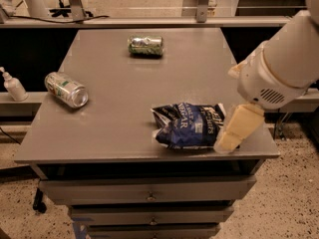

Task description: Move blue chip bag near 7up can

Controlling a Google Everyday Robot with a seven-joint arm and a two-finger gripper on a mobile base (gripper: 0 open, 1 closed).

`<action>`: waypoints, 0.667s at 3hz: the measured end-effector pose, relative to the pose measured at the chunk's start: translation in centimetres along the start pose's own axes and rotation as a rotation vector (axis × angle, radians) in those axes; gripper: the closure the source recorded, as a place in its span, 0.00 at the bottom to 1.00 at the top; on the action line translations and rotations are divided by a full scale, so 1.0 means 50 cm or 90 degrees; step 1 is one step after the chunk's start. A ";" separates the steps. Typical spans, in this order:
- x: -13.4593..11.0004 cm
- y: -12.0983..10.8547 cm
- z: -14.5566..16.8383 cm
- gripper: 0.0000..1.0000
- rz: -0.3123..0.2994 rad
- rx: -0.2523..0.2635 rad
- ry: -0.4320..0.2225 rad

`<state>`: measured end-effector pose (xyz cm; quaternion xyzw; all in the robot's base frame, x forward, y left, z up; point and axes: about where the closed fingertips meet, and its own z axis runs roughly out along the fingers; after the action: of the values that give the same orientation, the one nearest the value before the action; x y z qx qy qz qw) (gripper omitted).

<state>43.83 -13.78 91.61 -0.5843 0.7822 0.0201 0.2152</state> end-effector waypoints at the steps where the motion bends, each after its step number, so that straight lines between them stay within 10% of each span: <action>1: -0.018 0.025 0.068 0.00 0.016 -0.026 -0.016; 2: -0.038 0.040 0.126 0.16 0.026 -0.043 -0.037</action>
Offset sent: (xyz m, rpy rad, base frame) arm 0.0140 0.0653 -0.0879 0.1395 0.0796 0.0024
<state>44.39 -9.65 86.11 -0.5744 0.7863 0.0676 0.2174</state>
